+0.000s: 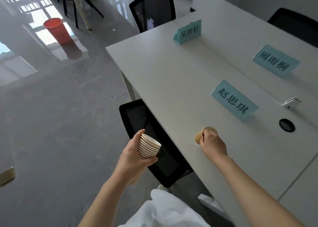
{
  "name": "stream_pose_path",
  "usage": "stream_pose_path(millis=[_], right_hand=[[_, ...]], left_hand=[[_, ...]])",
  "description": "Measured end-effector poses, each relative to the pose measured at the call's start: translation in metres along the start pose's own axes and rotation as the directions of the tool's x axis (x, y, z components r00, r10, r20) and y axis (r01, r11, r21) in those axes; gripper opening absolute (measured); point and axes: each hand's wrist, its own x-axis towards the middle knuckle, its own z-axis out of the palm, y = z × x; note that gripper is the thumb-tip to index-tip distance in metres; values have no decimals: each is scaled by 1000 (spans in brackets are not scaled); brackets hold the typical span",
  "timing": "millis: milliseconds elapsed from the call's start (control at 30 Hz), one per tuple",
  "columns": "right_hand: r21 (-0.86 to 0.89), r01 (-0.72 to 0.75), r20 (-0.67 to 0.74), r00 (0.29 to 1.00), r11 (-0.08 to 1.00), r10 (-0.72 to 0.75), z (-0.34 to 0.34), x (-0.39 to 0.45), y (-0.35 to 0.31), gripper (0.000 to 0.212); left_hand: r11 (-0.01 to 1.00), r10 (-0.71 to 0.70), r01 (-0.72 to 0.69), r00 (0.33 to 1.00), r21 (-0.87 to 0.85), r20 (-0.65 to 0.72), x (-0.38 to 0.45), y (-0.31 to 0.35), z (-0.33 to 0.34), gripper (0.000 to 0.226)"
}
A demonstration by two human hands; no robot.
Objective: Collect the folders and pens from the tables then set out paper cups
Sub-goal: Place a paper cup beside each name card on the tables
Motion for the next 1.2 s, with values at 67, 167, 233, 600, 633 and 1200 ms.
stream_pose_path(millis=[67,167,233,600,633,1200], right_hand=[[-26,10,35,999,1000,-9,-1,5,1,12],[-19,31,74,997,999,-30,-2,11,1,16],[-1,54,83,995,999,-53,-4,15,1,19],[459,160,30,980,874,-196,-47,7,-78,13],[504,177,47,972,845,-231,-51,3,-88,13],[647,247,302,786,721,-540,-3,38,-339,23]], left_hand=[[1000,-1,1,1000,7,2,7,3,3,96],[1000,3,-3,1000,16,-4,13,8,8,96],[1000,0,0,1000,22,-14,17,10,8,96],[998,-8,8,1000,56,0,32,7,-2,102],[997,-2,1,1000,80,9,32,7,-2,104],[990,42,-48,998,134,49,117,-78,-182,101]])
